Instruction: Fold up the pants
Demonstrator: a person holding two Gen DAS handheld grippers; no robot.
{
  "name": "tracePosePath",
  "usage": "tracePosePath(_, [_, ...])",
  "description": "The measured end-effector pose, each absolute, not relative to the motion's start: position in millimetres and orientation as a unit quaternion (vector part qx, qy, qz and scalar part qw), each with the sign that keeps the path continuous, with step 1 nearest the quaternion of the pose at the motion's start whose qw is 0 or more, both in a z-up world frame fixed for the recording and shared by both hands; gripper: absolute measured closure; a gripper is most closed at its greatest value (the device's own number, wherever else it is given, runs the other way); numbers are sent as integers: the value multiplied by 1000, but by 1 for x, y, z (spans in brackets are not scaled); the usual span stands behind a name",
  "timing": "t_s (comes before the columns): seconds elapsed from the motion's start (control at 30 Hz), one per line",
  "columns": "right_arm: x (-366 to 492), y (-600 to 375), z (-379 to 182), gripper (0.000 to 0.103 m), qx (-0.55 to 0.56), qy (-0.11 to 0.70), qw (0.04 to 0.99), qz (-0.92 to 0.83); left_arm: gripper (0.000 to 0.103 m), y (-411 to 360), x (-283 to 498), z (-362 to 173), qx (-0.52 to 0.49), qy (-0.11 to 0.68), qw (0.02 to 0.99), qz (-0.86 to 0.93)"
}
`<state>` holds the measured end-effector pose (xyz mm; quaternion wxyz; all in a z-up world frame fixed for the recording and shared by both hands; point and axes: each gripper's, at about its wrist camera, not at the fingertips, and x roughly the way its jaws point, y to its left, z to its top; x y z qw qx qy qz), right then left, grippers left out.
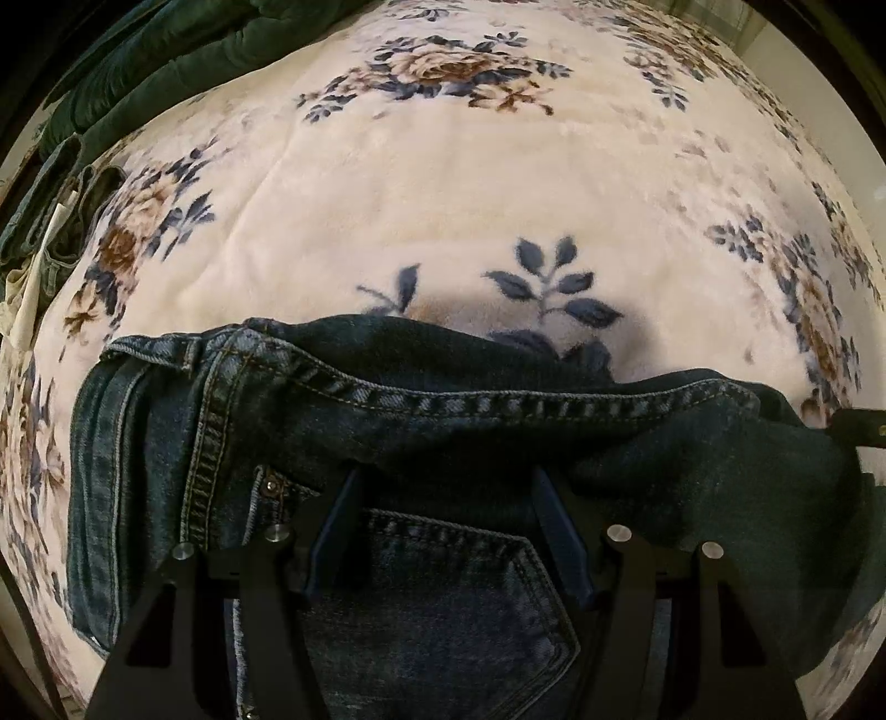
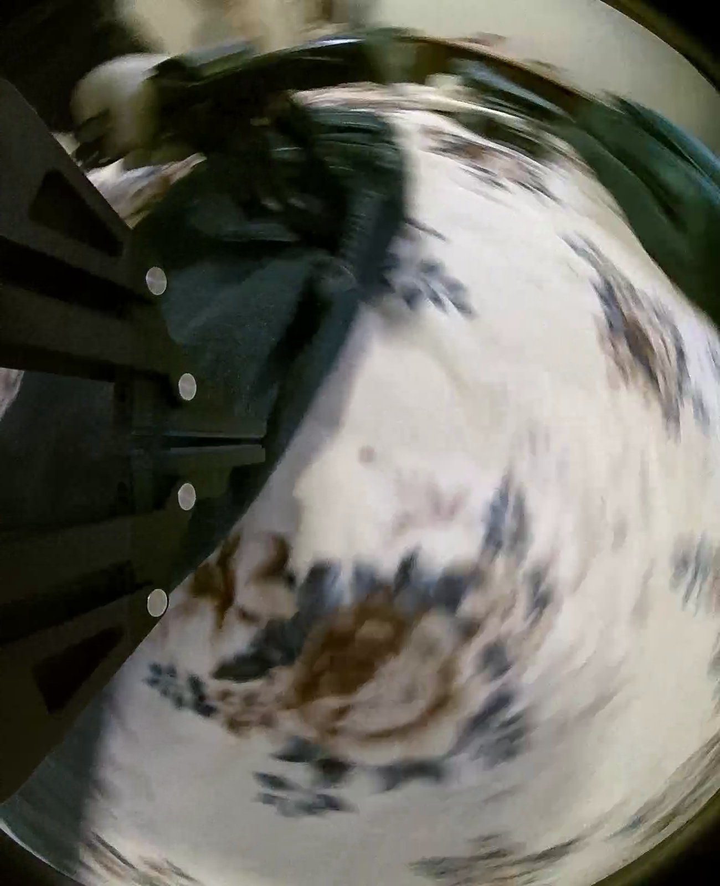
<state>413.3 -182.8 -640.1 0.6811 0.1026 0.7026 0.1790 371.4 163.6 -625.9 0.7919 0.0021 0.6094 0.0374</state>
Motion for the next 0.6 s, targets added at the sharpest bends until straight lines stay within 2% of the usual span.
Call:
tracePosePath(0.1, [415,-198,-664,100,187,722,637,192,42,167,374,-627,4,610,791,39])
tracePosePath(0.2, [407,-170,-666,93,161,751,585,262,42,167,374,-627,2,609,792,39])
tracePosePath(0.3, [405,-151,-660,91,72,760,583,278,42,164,373,-627,9,608,793,41])
tracePosePath(0.37, [413,-146,-660,80,61,760,587,274,42,162,373,-628,10,608,793,43])
tracePosePath(0.4, [417,-145,-662,65,66,761,586,271,42,162,374,-628,12,609,792,43])
tracePosePath(0.43, [422,-141,-666,55,71,763,582,272,42,161,373,-627,14,609,792,42])
tracePosePath(0.6, [441,-109,-698,53,13,796,544,265,42,157,374,-627,31,610,791,44])
